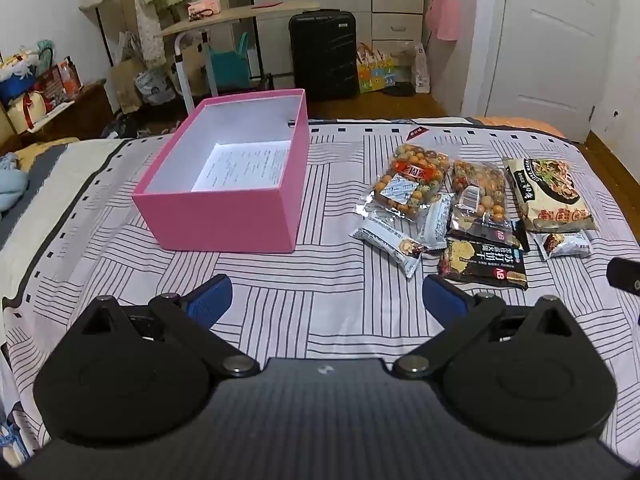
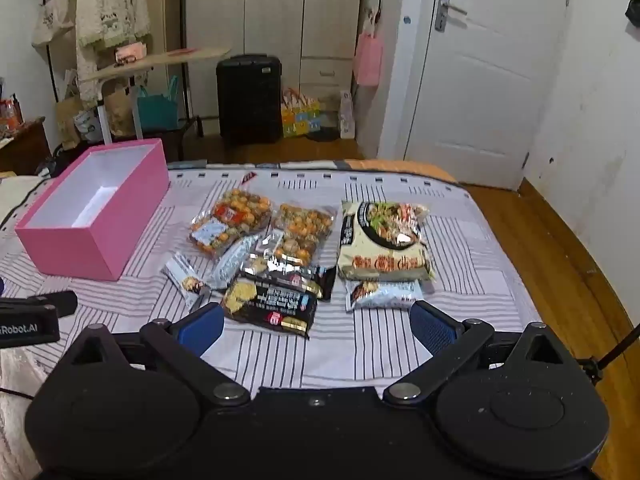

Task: Organize snacks

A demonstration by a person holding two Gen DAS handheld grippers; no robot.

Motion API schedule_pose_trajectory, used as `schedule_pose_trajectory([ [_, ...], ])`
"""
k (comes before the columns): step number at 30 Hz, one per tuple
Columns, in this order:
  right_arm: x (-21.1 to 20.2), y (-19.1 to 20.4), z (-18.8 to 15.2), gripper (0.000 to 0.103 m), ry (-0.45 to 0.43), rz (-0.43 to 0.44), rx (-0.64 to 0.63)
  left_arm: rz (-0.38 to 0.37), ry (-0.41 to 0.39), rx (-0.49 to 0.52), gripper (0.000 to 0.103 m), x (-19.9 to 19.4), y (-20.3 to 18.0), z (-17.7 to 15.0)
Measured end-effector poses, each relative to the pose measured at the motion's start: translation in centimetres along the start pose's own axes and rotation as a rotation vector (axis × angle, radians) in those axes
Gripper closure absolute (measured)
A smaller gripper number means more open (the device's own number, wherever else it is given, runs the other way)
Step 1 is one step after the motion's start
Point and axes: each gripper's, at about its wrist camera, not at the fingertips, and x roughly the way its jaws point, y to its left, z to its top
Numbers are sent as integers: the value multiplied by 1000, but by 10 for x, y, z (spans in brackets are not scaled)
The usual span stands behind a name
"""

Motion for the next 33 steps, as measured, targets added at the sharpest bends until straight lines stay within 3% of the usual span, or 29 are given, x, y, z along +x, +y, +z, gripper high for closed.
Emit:
schedule_pose_trajectory([
  [7, -16, 2, -7, 2, -71, 0, -13, -1, 8, 3, 0, 0, -1, 0],
  [19, -13, 0, -9, 2, -58, 5, -11, -10, 8, -14, 0, 0, 1, -1],
  [24, -9, 3, -7, 2, -70, -25, -50, -9, 12, -17, 0, 0, 1, -1],
  [33, -17, 1, -4, 2, -131, 10, -37, -31, -3, -8, 0, -3, 3, 2],
])
